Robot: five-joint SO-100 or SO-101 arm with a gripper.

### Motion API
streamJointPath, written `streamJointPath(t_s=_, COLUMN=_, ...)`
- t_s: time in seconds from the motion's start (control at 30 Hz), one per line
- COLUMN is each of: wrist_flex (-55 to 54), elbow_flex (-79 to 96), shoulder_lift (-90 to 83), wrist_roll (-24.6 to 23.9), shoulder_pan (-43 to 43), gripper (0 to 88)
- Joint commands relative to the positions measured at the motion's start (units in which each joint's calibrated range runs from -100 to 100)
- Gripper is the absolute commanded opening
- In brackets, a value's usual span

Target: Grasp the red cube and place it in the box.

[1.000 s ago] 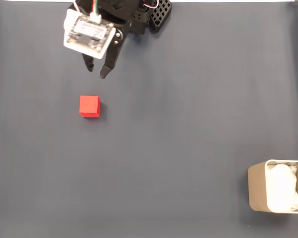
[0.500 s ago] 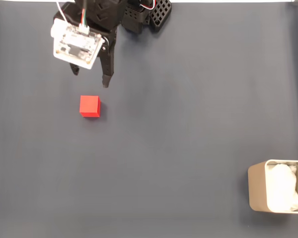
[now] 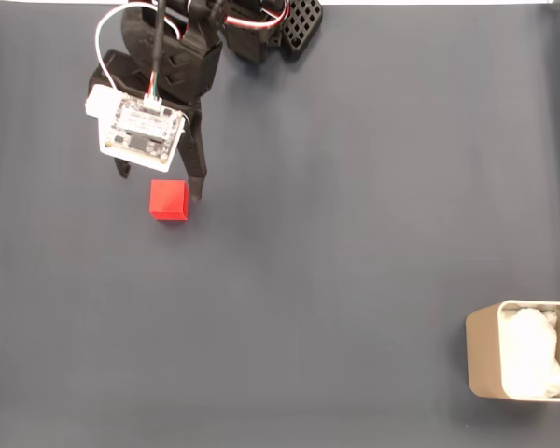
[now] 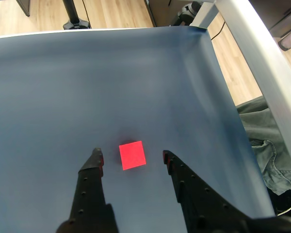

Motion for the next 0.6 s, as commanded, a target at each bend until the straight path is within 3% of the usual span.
streamJointPath(t_s=0.0, wrist_flex=-5.25, elbow_flex=0.92, shoulder_lift=0.74, wrist_roll=0.88, shoulder_pan=0.16, gripper=29.6)
streamJointPath(t_s=0.57, wrist_flex=-14.10, elbow_flex=12.60, shoulder_lift=1.87, wrist_roll=2.59, shoulder_pan=0.44, gripper=30.3)
